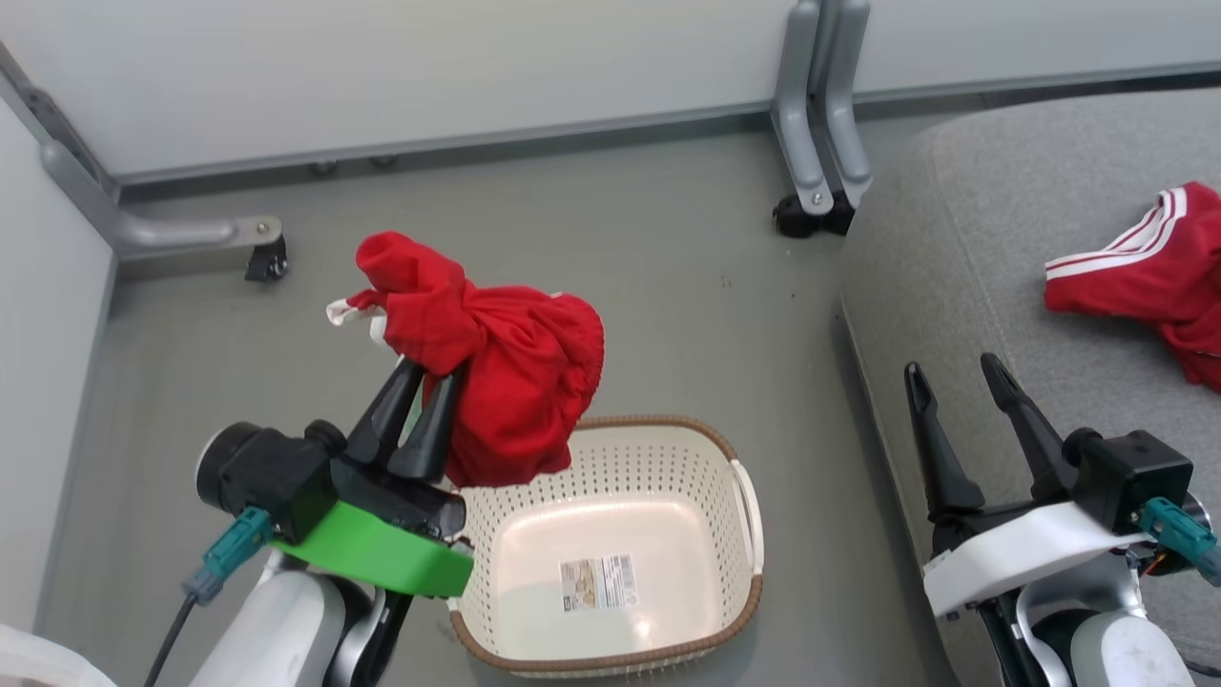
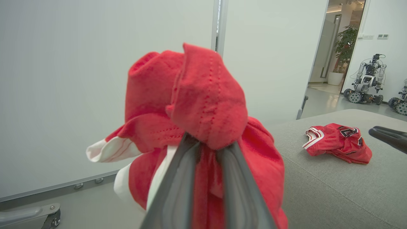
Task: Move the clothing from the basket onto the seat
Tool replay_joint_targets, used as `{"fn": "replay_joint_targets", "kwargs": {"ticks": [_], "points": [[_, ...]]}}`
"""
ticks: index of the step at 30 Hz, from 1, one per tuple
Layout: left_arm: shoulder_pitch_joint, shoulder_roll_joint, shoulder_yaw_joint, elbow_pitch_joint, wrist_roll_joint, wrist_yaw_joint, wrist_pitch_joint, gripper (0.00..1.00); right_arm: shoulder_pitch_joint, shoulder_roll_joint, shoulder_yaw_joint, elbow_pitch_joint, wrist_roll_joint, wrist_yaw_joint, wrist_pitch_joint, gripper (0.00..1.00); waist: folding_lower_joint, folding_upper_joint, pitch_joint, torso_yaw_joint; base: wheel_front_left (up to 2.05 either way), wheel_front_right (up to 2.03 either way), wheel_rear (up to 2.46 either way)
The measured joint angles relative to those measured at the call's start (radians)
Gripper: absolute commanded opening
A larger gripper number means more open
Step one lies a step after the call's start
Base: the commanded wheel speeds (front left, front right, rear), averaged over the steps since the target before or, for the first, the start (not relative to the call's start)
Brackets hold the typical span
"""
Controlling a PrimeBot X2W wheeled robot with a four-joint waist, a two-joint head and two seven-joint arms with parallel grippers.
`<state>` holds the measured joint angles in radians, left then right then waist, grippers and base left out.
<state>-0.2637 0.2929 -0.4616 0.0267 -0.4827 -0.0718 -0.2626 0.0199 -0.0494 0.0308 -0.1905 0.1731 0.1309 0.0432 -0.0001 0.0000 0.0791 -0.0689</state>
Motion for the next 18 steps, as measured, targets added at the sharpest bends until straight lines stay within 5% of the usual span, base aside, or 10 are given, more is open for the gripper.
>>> {"fn": "replay_joint_targets", "kwargs": {"ticks": [18], "points": [[0.090,0.018,-0.051,-0.061,-0.018,0.003,0.042,0.00,0.073,0.000,0.017,-0.016,0.018,0.000,0.027,1.00,0.0000,0.0000,-0.115,-0.021,0.00,0.00,0.00]]}}
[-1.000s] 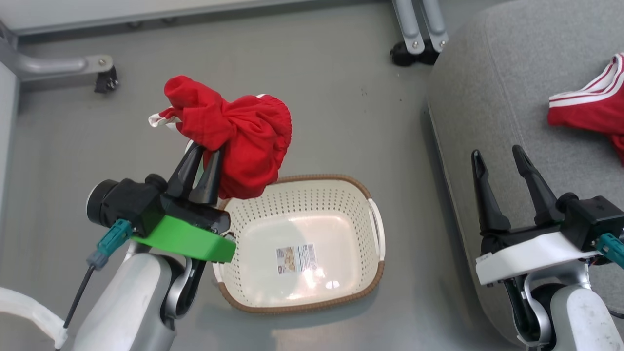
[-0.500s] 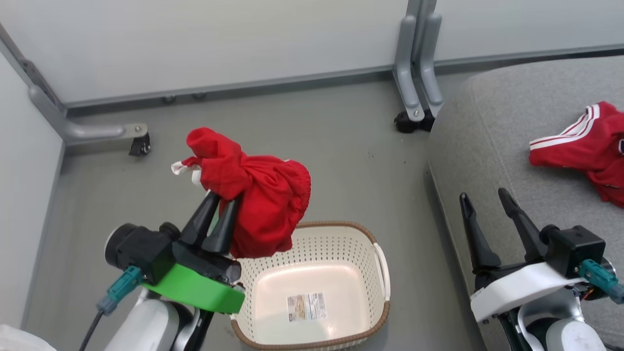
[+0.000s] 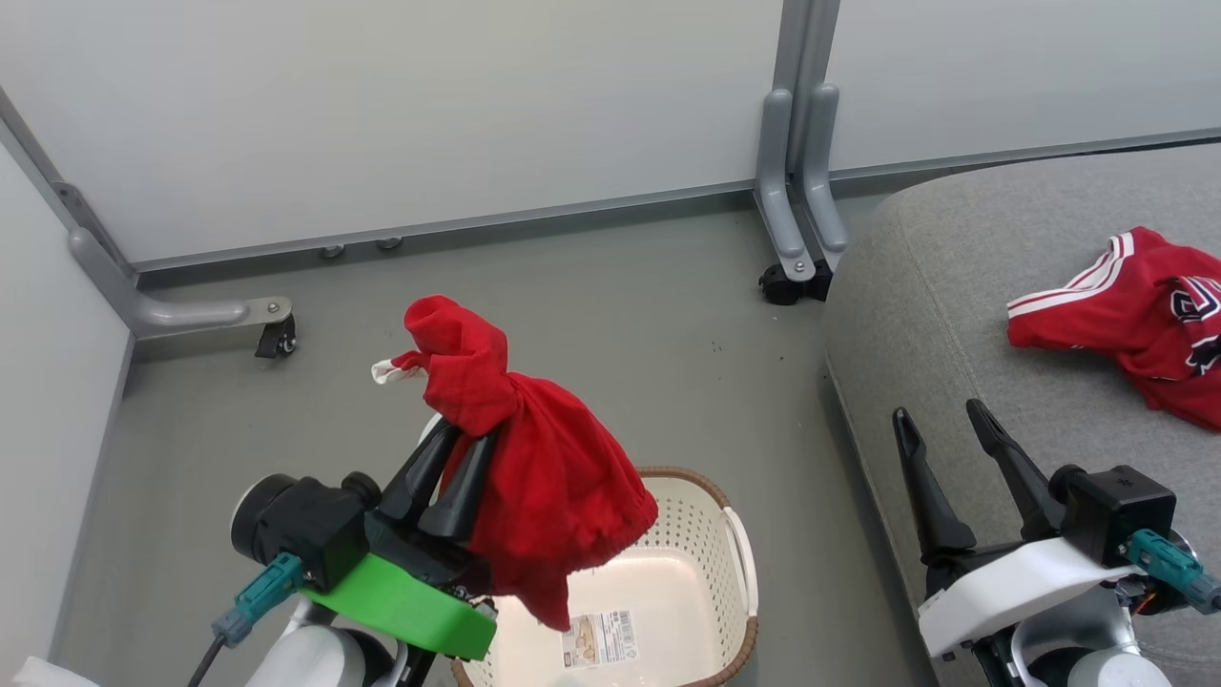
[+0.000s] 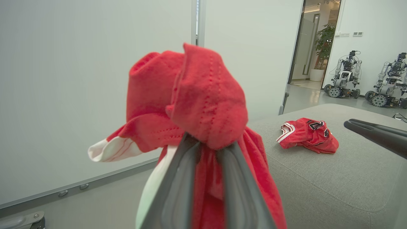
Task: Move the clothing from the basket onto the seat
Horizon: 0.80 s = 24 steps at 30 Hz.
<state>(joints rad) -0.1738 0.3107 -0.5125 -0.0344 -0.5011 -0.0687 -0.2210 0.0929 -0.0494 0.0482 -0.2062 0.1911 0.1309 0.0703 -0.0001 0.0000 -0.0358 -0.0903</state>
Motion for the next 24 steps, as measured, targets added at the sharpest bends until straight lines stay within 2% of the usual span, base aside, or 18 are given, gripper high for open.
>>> {"fn": "replay_joint_targets", "kwargs": {"ticks": [15,19,24], "points": [[0.003,0.000,0.003,-0.004,-0.006,0.012,-0.005,0.00,-0.001,0.000,0.016,0.001,0.001,0.000,0.007,1.00,0.0000,0.0000,-0.007,0.002,0.00,0.00,0.00],[0.003,0.000,0.003,-0.006,-0.006,0.012,-0.007,0.00,-0.029,-0.001,0.092,0.004,0.019,0.000,0.016,1.00,0.0000,0.0000,-0.003,0.006,0.00,0.00,0.00],[-0.006,-0.005,-0.002,-0.003,-0.006,0.012,-0.009,0.00,-0.089,0.000,0.275,0.041,0.072,0.000,0.029,1.00,0.0000,0.0000,0.007,0.018,0.00,0.00,0.00]]}}
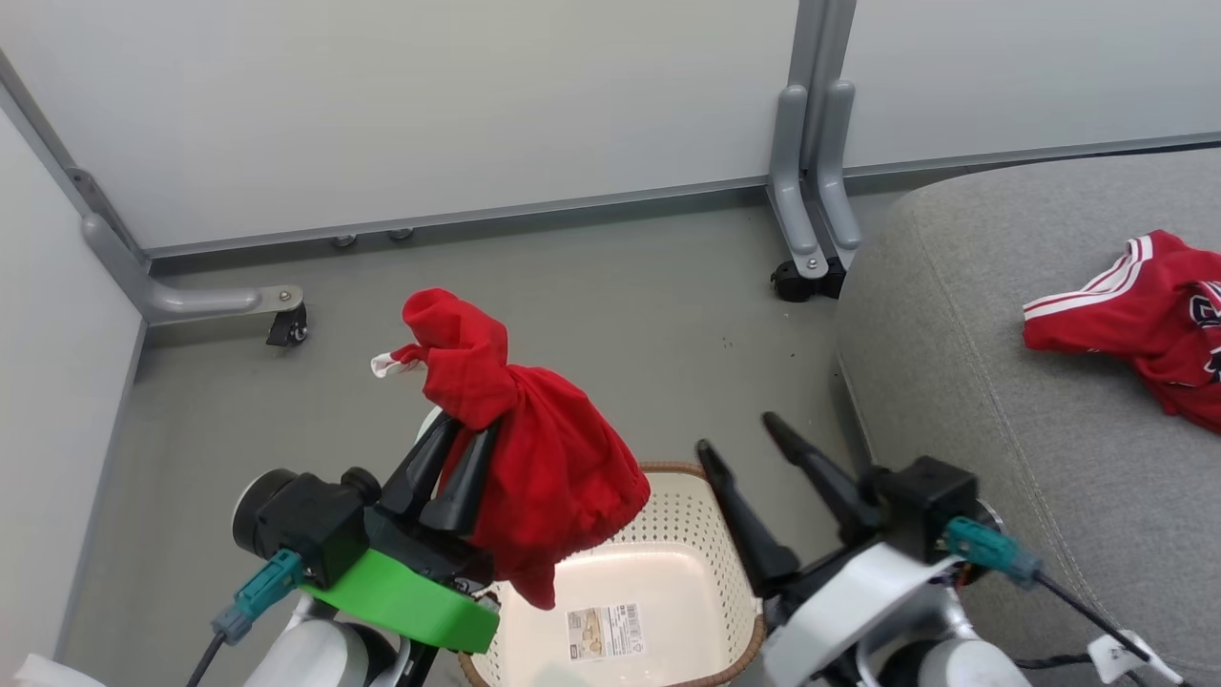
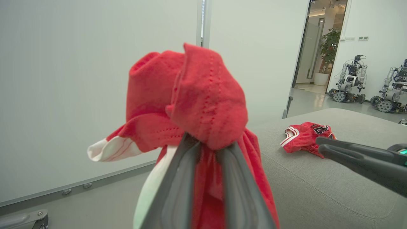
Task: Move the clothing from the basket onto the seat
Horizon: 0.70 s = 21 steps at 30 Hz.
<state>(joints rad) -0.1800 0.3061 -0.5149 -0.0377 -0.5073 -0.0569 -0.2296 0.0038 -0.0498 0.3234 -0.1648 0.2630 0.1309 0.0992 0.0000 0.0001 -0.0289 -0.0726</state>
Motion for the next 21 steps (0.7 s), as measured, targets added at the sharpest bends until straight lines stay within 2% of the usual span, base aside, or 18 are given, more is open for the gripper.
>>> {"fn": "replay_joint_targets", "kwargs": {"ticks": [3,9,15,21], "points": [[-0.017,-0.003,-0.006,0.005,0.000,-0.002,-0.001,0.00,-0.058,0.000,0.122,0.038,0.039,0.000,-0.004,1.00,0.0000,0.0000,0.009,0.013,0.00,0.00,0.00],[-0.036,-0.009,-0.021,0.020,0.000,-0.014,-0.002,0.00,-0.154,0.000,0.288,0.133,0.097,0.000,-0.024,1.00,0.0000,-0.0001,0.024,0.043,0.00,0.00,0.00],[-0.048,-0.013,-0.031,0.027,0.002,-0.017,-0.007,0.00,-0.237,0.000,0.363,0.251,0.117,0.000,-0.043,1.00,0.0000,0.0000,0.035,0.063,0.00,0.00,0.00],[-0.058,-0.015,-0.040,0.023,0.007,-0.018,-0.008,0.00,-0.320,0.000,0.390,0.354,0.135,0.000,-0.089,1.00,0.0001,0.0000,0.045,0.071,0.00,0.00,0.00]]}}
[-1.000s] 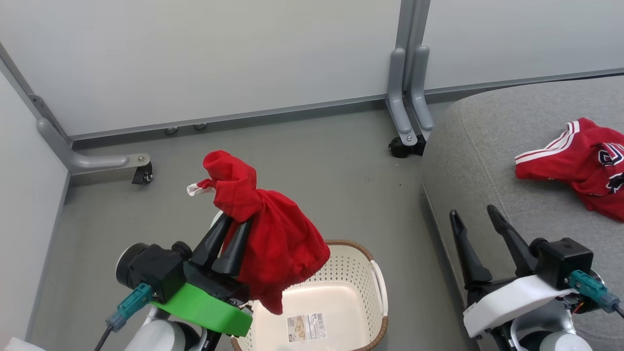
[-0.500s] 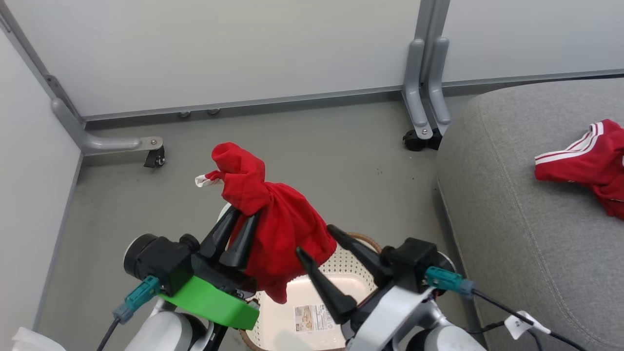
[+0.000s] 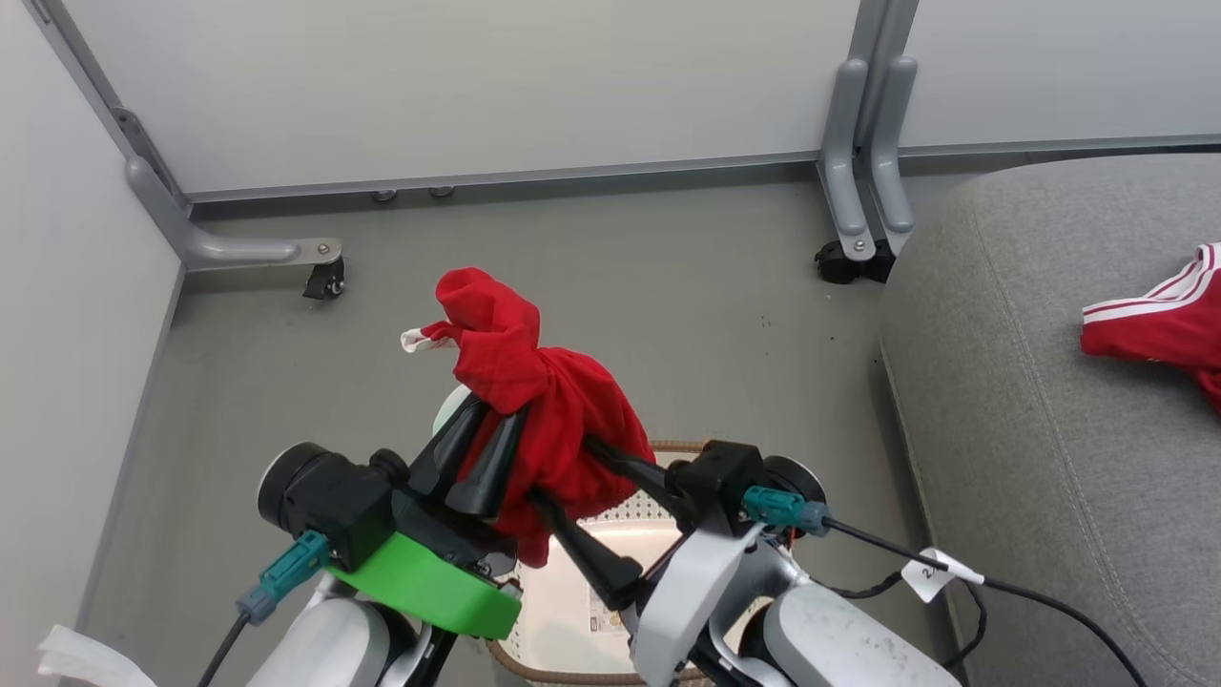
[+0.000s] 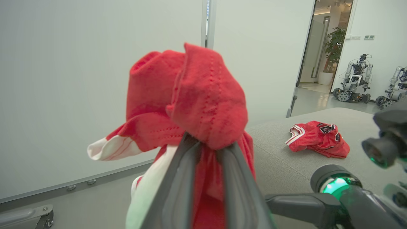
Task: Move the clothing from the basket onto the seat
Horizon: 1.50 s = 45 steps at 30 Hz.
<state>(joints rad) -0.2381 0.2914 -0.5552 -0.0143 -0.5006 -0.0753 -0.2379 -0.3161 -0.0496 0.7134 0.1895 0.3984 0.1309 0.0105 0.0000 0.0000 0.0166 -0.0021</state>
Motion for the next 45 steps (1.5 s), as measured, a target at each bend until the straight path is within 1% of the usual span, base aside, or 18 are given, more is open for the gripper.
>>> {"fn": "replay_joint_targets", "kwargs": {"ticks": [1,3,4,9,15,16,17,18,24,29,33,39,45], "points": [[0.000,0.000,-0.001,-0.001,0.000,0.000,0.000,0.00,-0.013,0.000,0.001,0.014,0.009,0.000,-0.012,0.84,0.0000,0.0000,0.001,0.000,0.00,0.00,0.00],[-0.002,-0.001,-0.004,-0.003,0.000,0.000,0.000,0.00,-0.038,-0.001,0.013,0.037,0.022,0.000,-0.024,0.15,0.0000,0.0000,0.004,0.001,0.00,0.00,0.00],[-0.003,-0.001,-0.006,-0.004,0.000,-0.001,0.000,0.00,-0.050,-0.001,0.019,0.049,0.031,0.000,-0.032,0.00,0.0000,0.0000,0.006,0.001,0.00,0.00,0.00],[-0.010,-0.004,-0.010,-0.008,0.000,-0.003,-0.001,0.00,-0.099,0.000,0.037,0.104,0.017,0.000,-0.063,0.00,0.0000,0.0000,0.015,0.007,0.00,0.00,0.00],[-0.011,-0.004,-0.017,-0.007,-0.006,-0.002,0.004,0.00,-0.121,-0.001,0.041,0.137,0.028,0.000,-0.101,0.00,0.0000,0.0000,0.018,0.013,0.00,0.00,0.00],[-0.011,-0.004,-0.016,-0.006,-0.006,0.003,0.006,0.18,-0.124,0.000,0.041,0.141,0.033,0.000,-0.104,0.00,0.0000,0.0000,0.018,0.014,0.00,0.00,0.00],[-0.011,-0.004,-0.015,-0.006,-0.006,0.005,0.007,0.47,-0.125,0.000,0.041,0.145,0.034,0.000,-0.111,0.00,0.0000,0.0000,0.018,0.014,0.00,0.00,0.00],[-0.011,-0.004,-0.014,-0.006,-0.006,0.011,0.007,1.00,-0.126,-0.001,0.041,0.150,0.035,0.000,-0.115,0.00,0.0000,0.0000,0.018,0.014,0.00,0.00,0.00],[-0.011,0.003,-0.015,-0.021,0.022,0.031,0.000,1.00,-0.146,0.000,0.012,0.175,0.036,0.000,-0.162,0.00,0.0000,0.0000,0.019,0.016,0.00,0.00,0.00],[-0.008,0.022,-0.044,-0.027,0.067,0.041,0.013,1.00,-0.153,0.000,-0.059,0.206,0.010,0.000,-0.192,0.00,0.0000,0.0000,0.015,0.014,0.00,0.00,0.00],[-0.002,0.041,-0.094,-0.032,0.099,0.032,0.045,1.00,-0.158,0.000,-0.131,0.227,-0.024,0.000,-0.207,0.00,0.0000,0.0000,0.012,0.010,0.00,0.00,0.00],[0.008,0.045,-0.156,-0.031,0.124,0.013,0.076,1.00,-0.152,0.000,-0.255,0.241,-0.069,0.000,-0.219,0.00,0.0000,0.0000,0.012,-0.008,0.00,0.00,0.00],[0.018,0.047,-0.180,-0.022,0.125,0.008,0.087,1.00,-0.120,-0.001,-0.373,0.229,-0.113,0.000,-0.211,0.00,0.0000,0.0000,0.019,-0.048,0.00,0.00,0.00]]}}
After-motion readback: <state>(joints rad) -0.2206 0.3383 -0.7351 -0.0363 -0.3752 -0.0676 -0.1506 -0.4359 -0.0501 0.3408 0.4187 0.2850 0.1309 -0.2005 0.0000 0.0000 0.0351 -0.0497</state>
